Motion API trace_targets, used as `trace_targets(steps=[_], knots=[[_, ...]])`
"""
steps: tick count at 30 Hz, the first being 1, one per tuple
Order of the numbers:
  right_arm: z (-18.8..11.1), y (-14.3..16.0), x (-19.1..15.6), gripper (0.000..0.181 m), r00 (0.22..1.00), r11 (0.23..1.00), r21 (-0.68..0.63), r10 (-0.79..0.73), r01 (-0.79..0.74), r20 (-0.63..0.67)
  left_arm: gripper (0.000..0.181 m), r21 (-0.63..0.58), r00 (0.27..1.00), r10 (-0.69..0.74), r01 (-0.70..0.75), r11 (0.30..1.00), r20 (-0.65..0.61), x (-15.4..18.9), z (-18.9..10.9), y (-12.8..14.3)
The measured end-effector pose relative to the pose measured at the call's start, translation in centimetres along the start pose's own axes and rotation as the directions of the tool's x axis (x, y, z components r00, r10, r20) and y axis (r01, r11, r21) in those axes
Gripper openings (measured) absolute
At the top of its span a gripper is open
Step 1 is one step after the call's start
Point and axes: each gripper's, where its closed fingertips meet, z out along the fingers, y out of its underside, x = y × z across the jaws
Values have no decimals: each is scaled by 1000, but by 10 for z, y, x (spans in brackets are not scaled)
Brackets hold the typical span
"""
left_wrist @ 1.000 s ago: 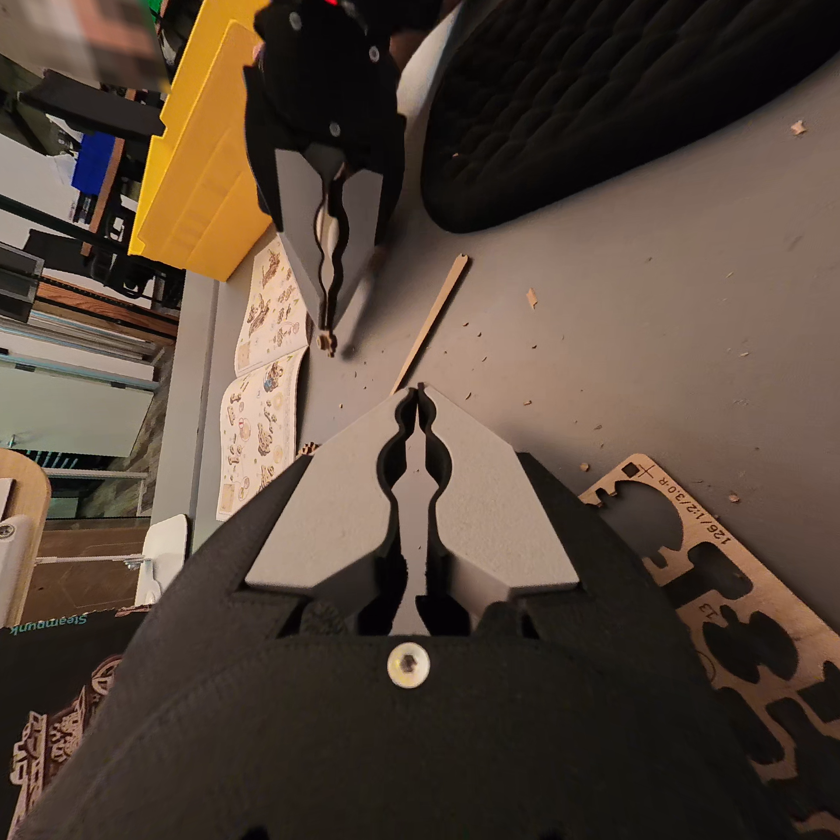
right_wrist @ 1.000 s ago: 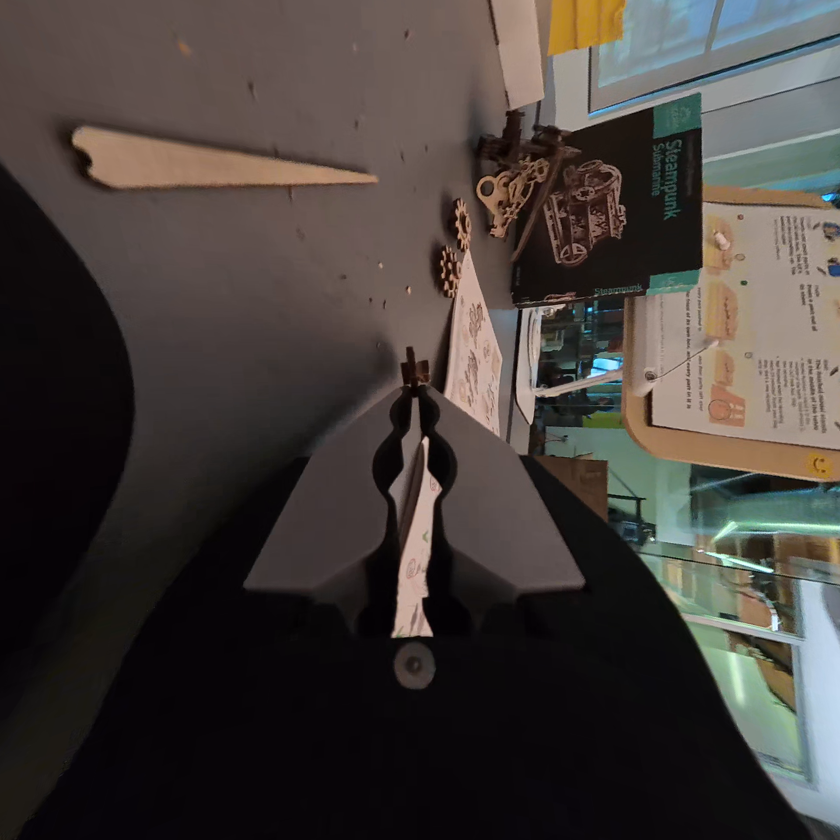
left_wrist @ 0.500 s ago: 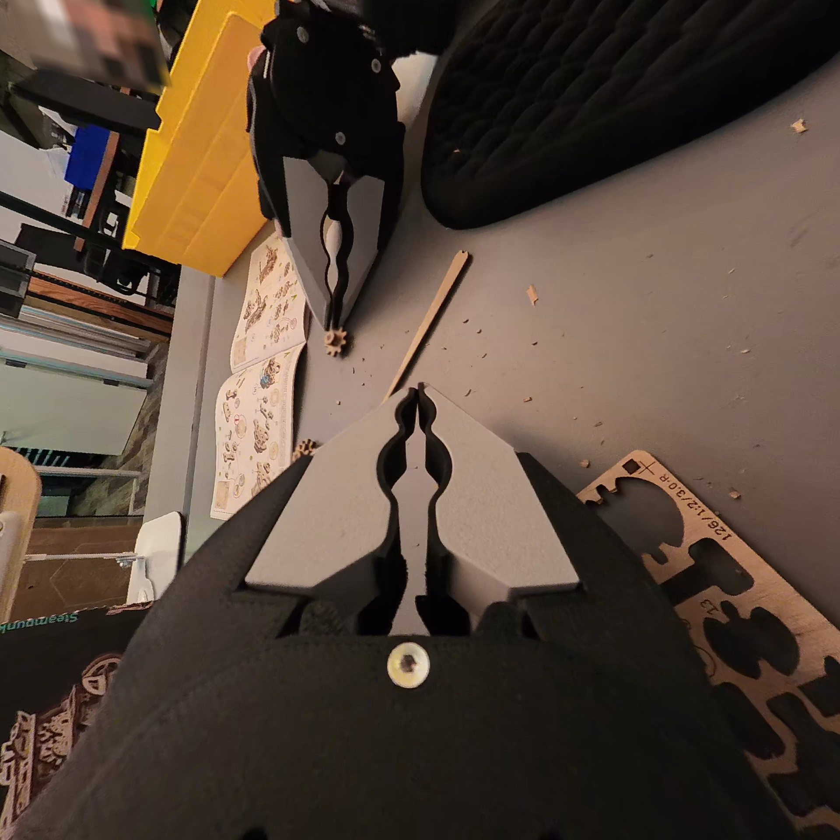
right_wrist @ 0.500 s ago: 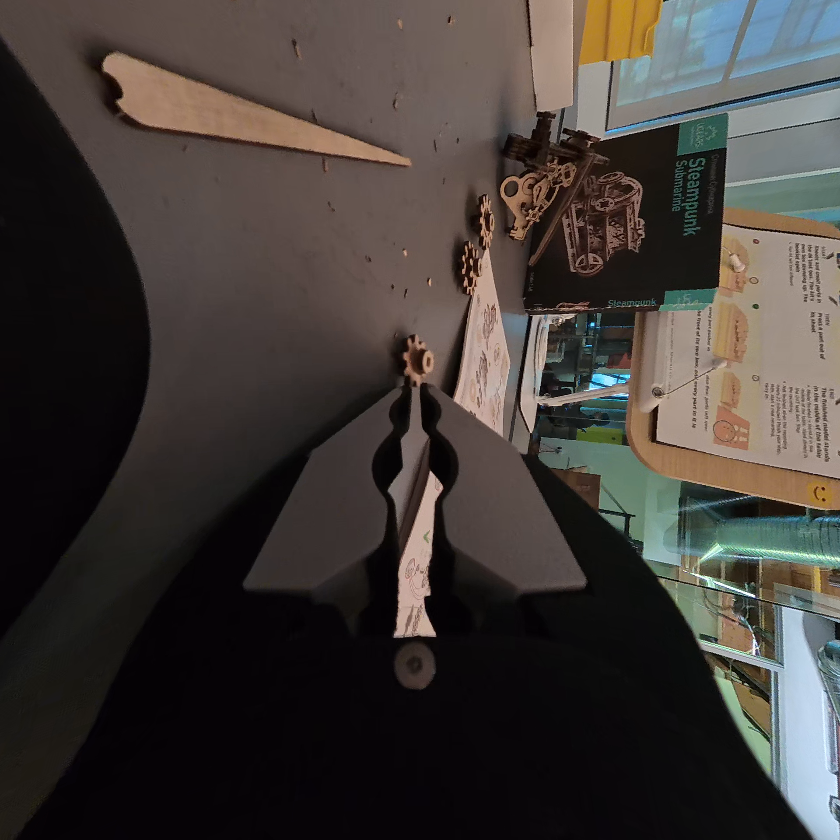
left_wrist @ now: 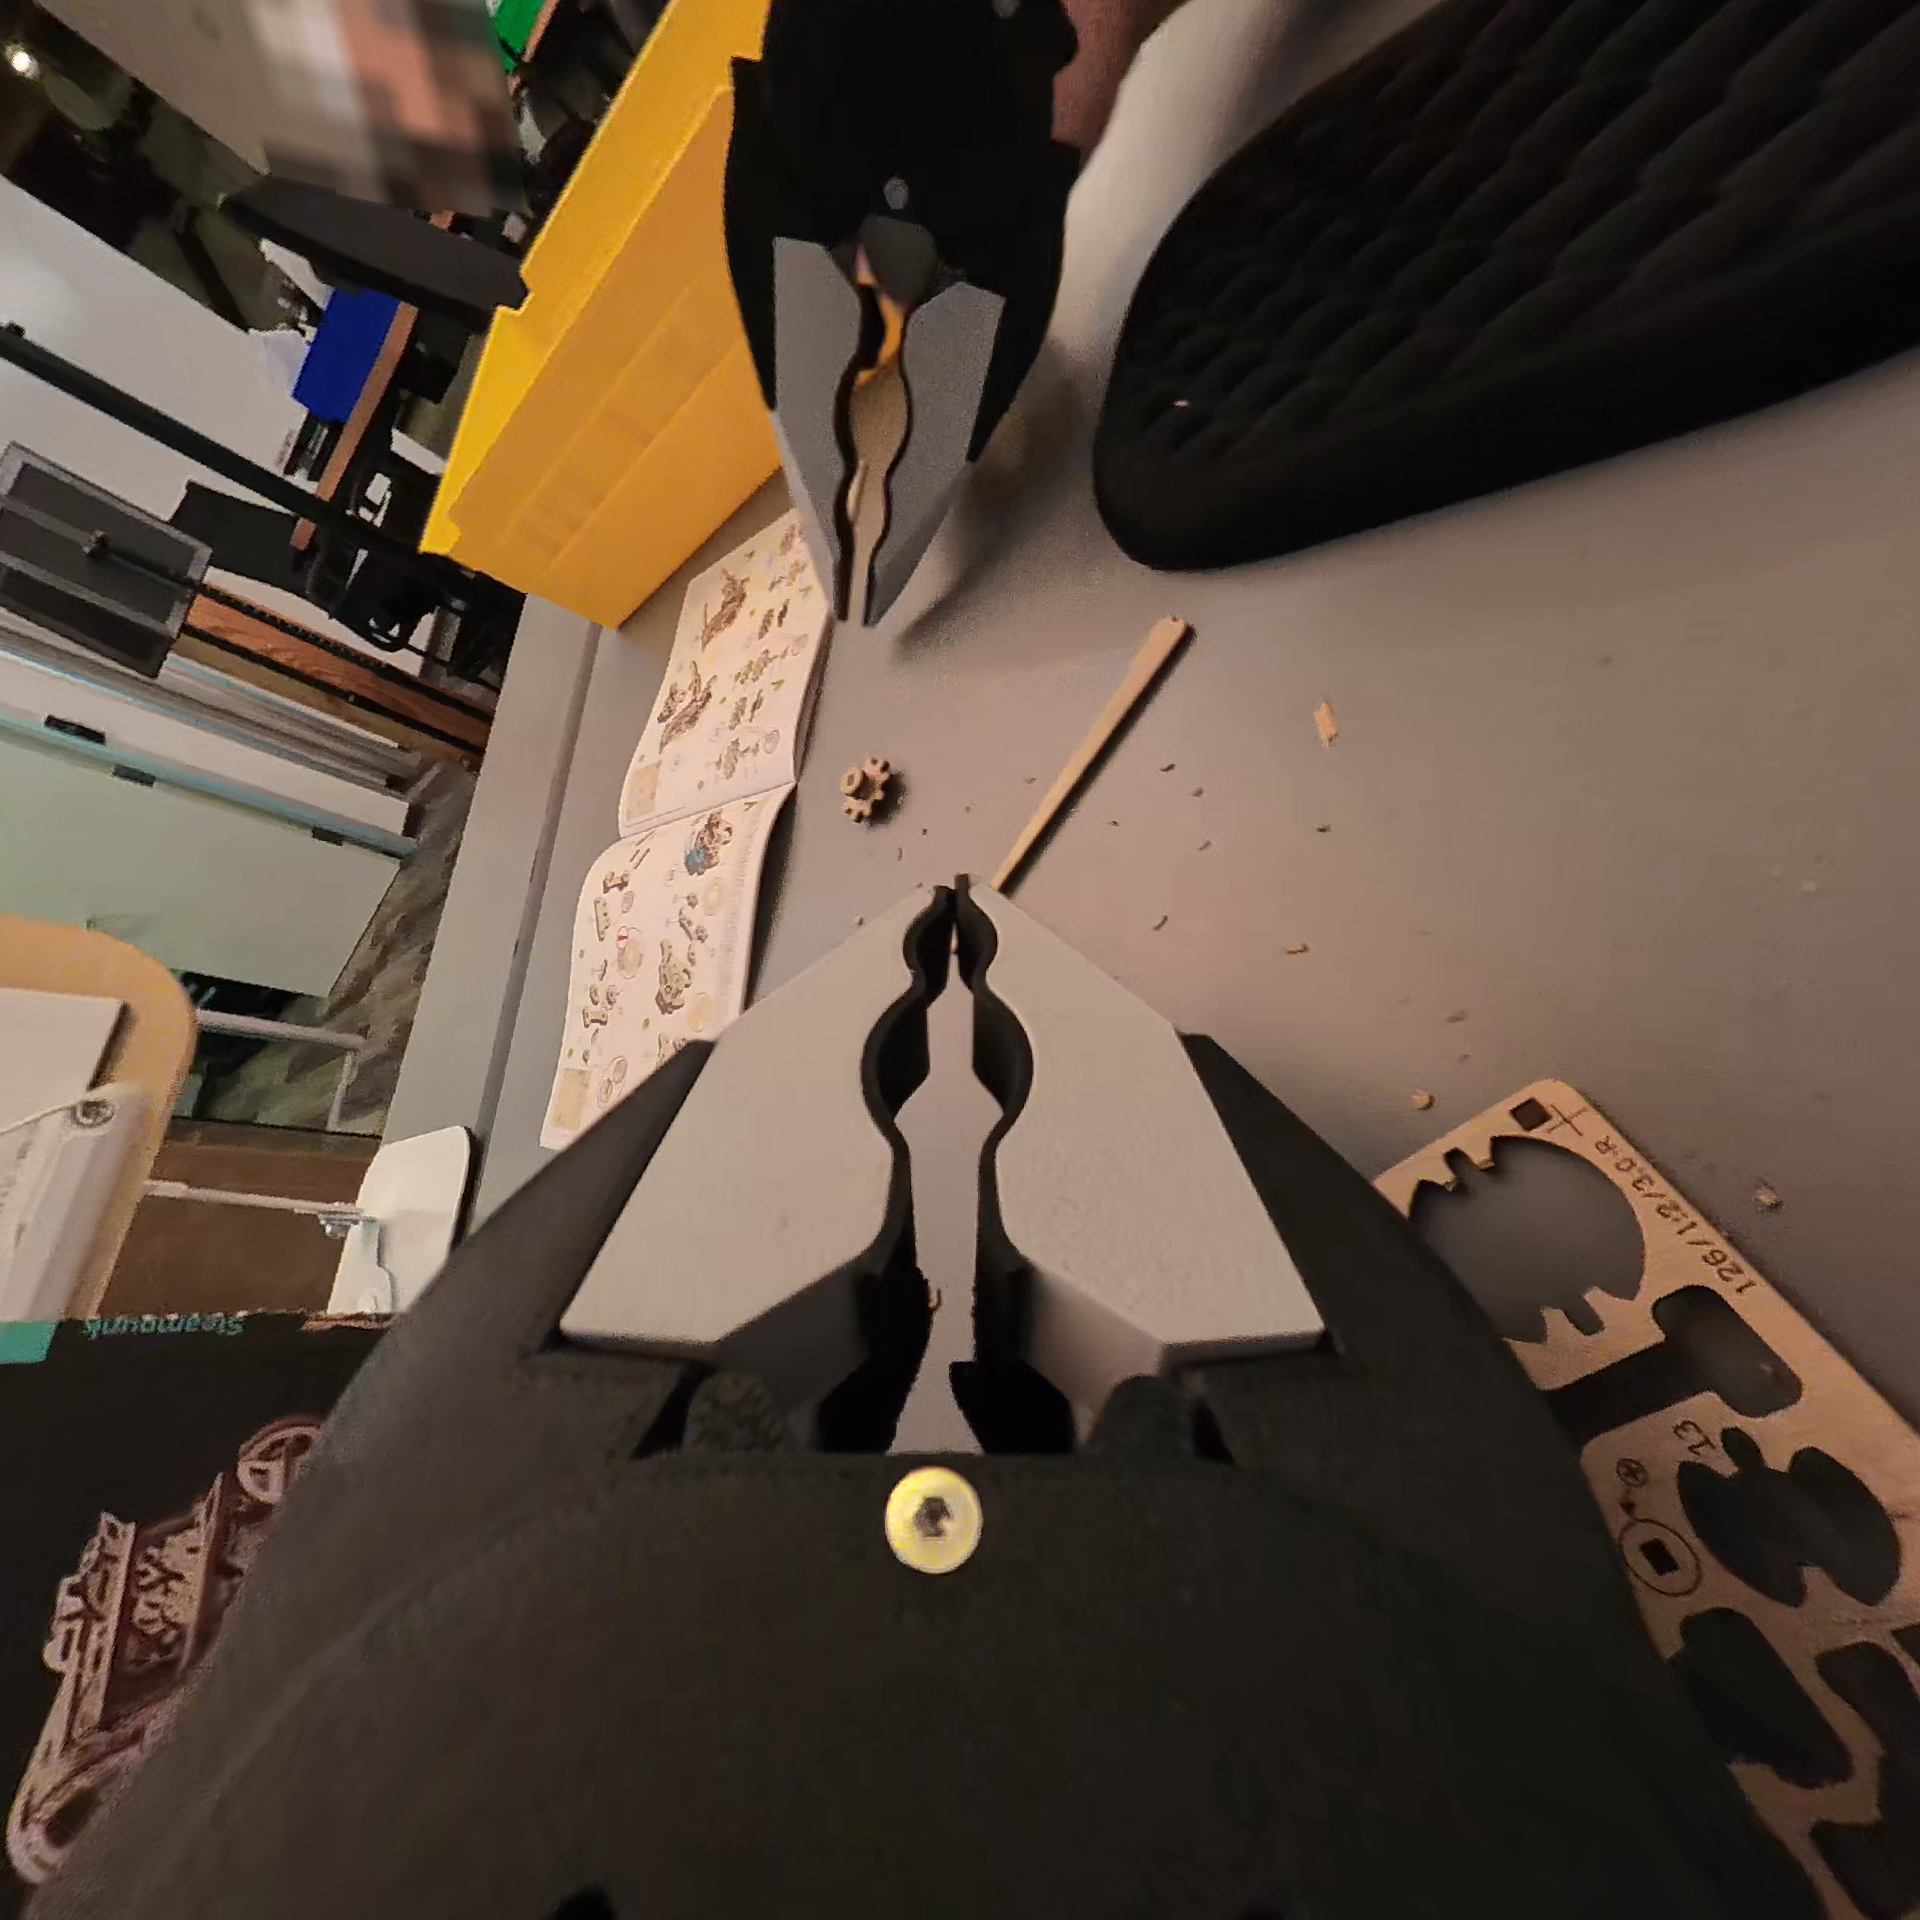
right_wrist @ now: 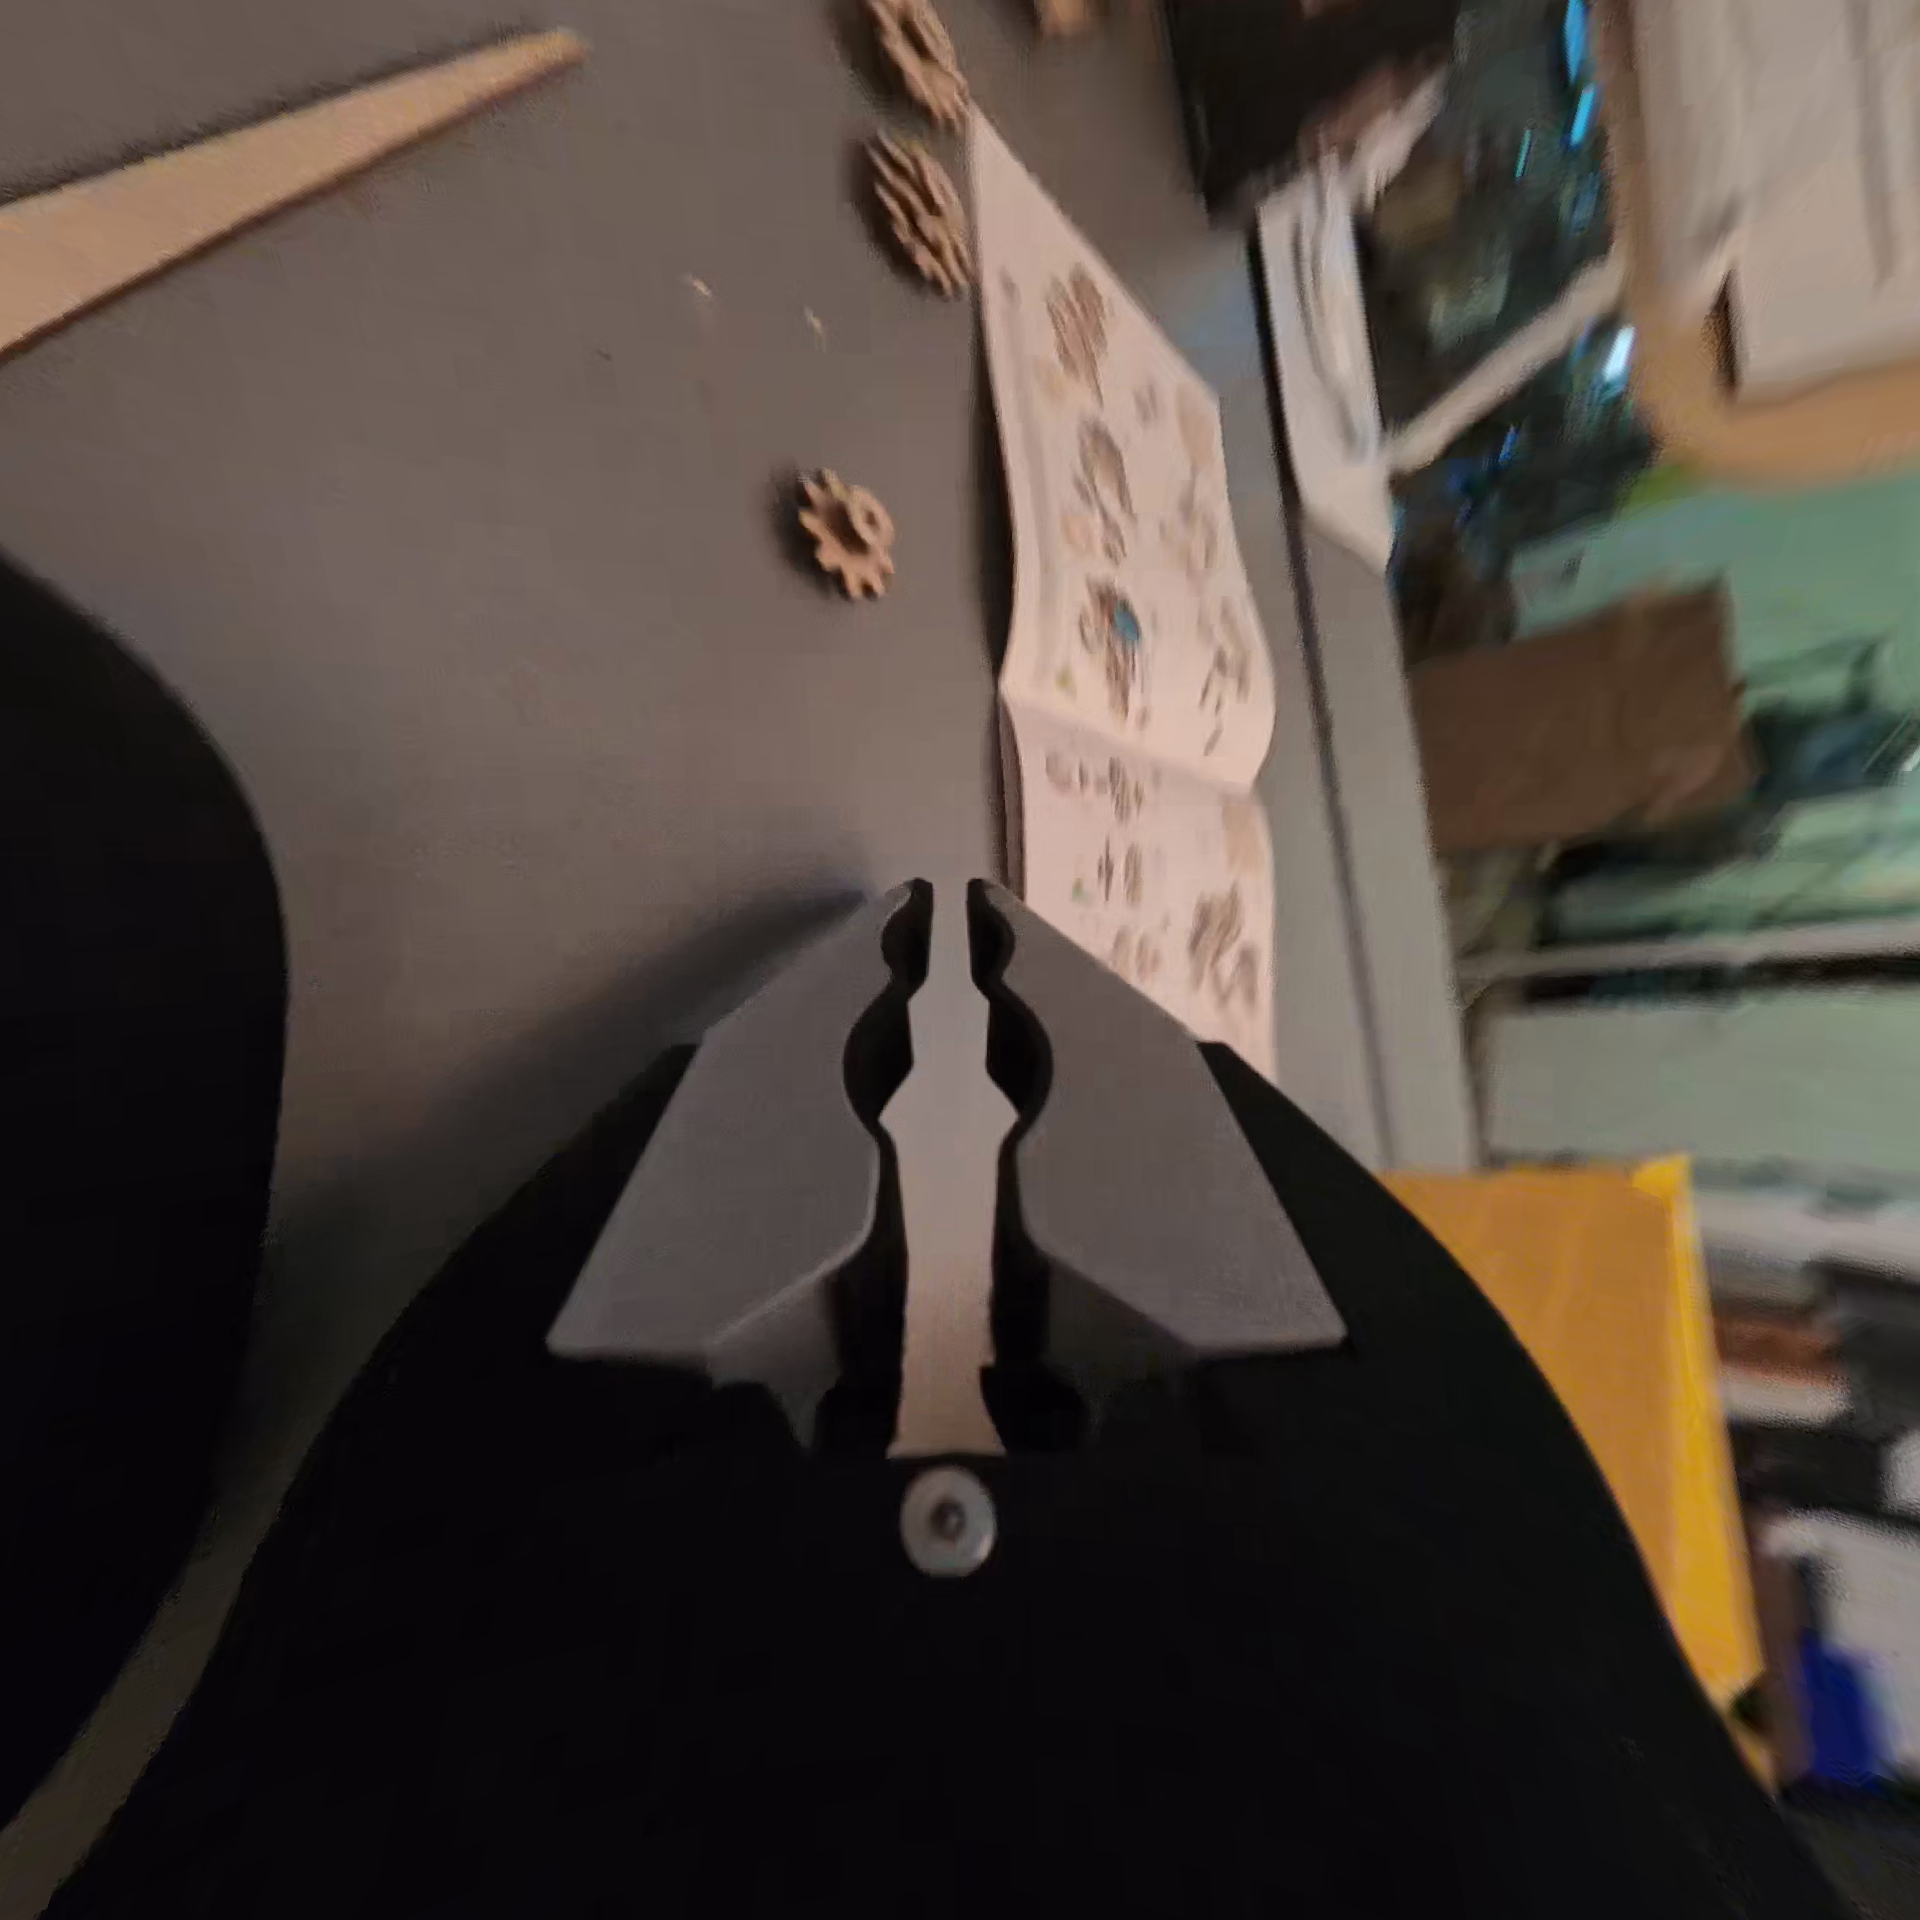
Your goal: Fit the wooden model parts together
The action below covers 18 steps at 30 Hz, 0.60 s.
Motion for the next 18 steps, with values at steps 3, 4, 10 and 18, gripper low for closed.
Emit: trace_targets(steps=[3,4,10,18], knots=[[-10,28,8,14,974,967,-123,218,-224,-60,0,15,995,-96,95,995,35,-11,-2,-3],[-14,33,13,14,959,951,-138,262,-275,-106,0,21,989,-143,142,990,39,-15,-2,-4],[-32,50,26,31,779,779,-116,581,-617,-235,20,109,859,-499,488,866,112,-59,1,-6],[-60,55,64,37,671,737,45,637,-674,-379,87,26,637,-767,768,640,78,-119,79,-19]])
